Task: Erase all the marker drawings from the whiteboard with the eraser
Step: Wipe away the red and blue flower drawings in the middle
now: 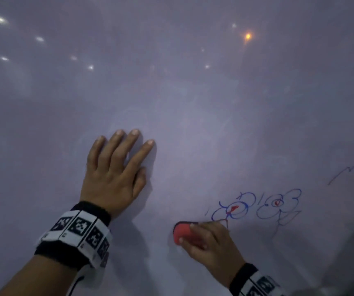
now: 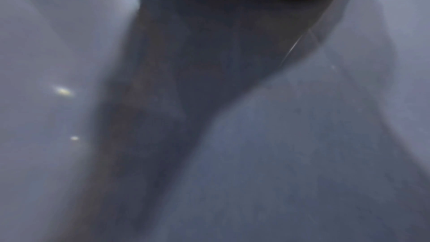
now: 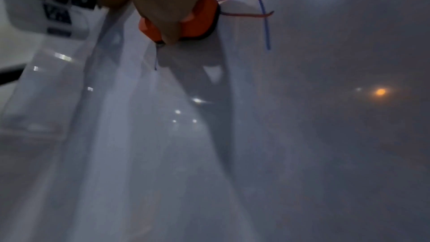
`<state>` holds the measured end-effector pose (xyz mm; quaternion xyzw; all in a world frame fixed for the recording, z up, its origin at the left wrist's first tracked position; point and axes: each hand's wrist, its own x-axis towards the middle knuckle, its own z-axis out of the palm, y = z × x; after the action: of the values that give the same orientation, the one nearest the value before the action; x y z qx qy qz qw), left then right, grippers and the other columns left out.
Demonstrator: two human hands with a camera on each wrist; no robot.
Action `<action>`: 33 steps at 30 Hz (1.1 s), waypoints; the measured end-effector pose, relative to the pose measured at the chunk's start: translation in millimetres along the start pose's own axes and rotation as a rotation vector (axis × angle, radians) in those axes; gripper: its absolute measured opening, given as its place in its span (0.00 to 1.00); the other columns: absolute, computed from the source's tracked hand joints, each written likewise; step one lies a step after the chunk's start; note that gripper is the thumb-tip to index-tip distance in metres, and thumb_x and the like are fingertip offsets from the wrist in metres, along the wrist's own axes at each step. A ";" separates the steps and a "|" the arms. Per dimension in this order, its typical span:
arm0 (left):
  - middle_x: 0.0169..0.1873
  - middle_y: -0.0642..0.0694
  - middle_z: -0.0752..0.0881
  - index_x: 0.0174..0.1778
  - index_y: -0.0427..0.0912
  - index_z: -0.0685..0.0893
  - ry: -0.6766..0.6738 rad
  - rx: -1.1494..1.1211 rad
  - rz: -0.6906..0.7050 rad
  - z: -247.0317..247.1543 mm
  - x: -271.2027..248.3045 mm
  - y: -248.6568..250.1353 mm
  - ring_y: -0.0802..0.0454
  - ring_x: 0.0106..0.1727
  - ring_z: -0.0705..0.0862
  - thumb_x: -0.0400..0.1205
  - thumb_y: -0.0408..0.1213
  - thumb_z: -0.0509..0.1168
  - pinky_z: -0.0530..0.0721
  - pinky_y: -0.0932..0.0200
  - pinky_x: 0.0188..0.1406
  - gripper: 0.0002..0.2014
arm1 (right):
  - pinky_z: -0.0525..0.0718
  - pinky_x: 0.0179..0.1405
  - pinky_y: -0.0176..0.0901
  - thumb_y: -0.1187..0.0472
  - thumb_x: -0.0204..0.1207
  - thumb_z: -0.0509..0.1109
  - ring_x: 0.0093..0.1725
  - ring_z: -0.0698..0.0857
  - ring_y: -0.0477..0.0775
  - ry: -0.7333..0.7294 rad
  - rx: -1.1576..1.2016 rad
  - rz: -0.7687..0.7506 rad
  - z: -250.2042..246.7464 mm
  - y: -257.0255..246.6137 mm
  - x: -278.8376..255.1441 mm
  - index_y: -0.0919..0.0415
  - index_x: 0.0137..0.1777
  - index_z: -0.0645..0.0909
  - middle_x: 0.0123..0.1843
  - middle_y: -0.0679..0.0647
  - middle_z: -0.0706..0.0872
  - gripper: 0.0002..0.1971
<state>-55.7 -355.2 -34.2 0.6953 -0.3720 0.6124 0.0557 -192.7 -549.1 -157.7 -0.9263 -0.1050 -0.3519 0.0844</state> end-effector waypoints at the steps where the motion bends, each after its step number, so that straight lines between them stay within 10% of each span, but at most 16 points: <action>1: 0.71 0.40 0.67 0.76 0.47 0.64 -0.002 0.002 0.002 -0.3 1.4 2.0 0.44 0.76 0.58 0.83 0.44 0.51 0.51 0.48 0.79 0.23 | 0.77 0.56 0.50 0.55 0.83 0.62 0.53 0.77 0.55 -0.004 -0.092 -0.157 -3.0 10.4 -8.0 0.45 0.57 0.78 0.56 0.53 0.76 0.07; 8: 0.72 0.41 0.64 0.77 0.48 0.63 -0.029 0.015 0.008 0.9 1.9 0.5 0.46 0.77 0.56 0.82 0.44 0.52 0.51 0.47 0.78 0.24 | 0.80 0.47 0.52 0.53 0.76 0.73 0.44 0.82 0.61 0.337 0.020 0.157 -29.5 10.4 36.6 0.49 0.51 0.83 0.46 0.57 0.85 0.06; 10: 0.72 0.41 0.65 0.77 0.48 0.62 -0.030 0.017 0.005 0.7 2.6 1.5 0.47 0.78 0.56 0.83 0.44 0.52 0.50 0.47 0.78 0.24 | 0.78 0.51 0.48 0.42 0.79 0.64 0.46 0.80 0.51 0.188 -0.024 0.026 -12.2 -3.7 18.7 0.44 0.49 0.81 0.48 0.47 0.82 0.09; 14: 0.73 0.41 0.65 0.77 0.48 0.63 -0.007 0.022 0.007 2.0 1.4 0.5 0.50 0.81 0.51 0.83 0.44 0.51 0.49 0.48 0.79 0.24 | 0.77 0.53 0.47 0.58 0.72 0.72 0.52 0.77 0.53 0.021 -0.202 -0.476 19.0 21.9 -28.4 0.44 0.56 0.77 0.57 0.52 0.75 0.14; 21: 0.73 0.41 0.64 0.77 0.48 0.63 -0.023 0.016 0.007 3.6 0.1 0.2 0.49 0.82 0.50 0.82 0.44 0.52 0.50 0.47 0.78 0.25 | 0.74 0.53 0.50 0.58 0.75 0.70 0.51 0.76 0.56 0.438 -0.165 -0.191 -2.2 12.0 14.3 0.46 0.64 0.74 0.57 0.54 0.74 0.18; 26: 0.72 0.40 0.66 0.77 0.47 0.63 -0.011 0.014 0.012 2.0 0.9 0.4 0.49 0.82 0.51 0.83 0.44 0.52 0.49 0.48 0.79 0.24 | 0.78 0.58 0.46 0.64 0.80 0.60 0.53 0.78 0.53 0.029 -0.298 -0.594 2.8 38.6 -38.6 0.46 0.57 0.77 0.58 0.53 0.76 0.13; 29: 0.71 0.40 0.67 0.76 0.47 0.63 0.005 -0.003 0.016 1.8 0.5 1.6 0.43 0.76 0.58 0.83 0.43 0.52 0.51 0.47 0.79 0.24 | 0.67 0.68 0.48 0.62 0.84 0.57 0.59 0.77 0.57 0.147 -0.374 -0.482 -51.4 66.7 -17.1 0.47 0.62 0.76 0.61 0.57 0.75 0.13; 33: 0.71 0.40 0.67 0.77 0.47 0.63 0.006 -0.005 0.021 1.1 0.0 -0.1 0.42 0.75 0.59 0.82 0.43 0.54 0.53 0.46 0.78 0.25 | 0.75 0.61 0.51 0.46 0.75 0.69 0.56 0.78 0.59 0.282 -0.371 -0.044 -88.3 82.4 17.1 0.45 0.61 0.77 0.57 0.56 0.79 0.16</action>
<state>-54.7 -355.7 -34.3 0.6894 -0.3807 0.6141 0.0518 -215.3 -646.5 -87.9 -0.8650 -0.0457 -0.4930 -0.0811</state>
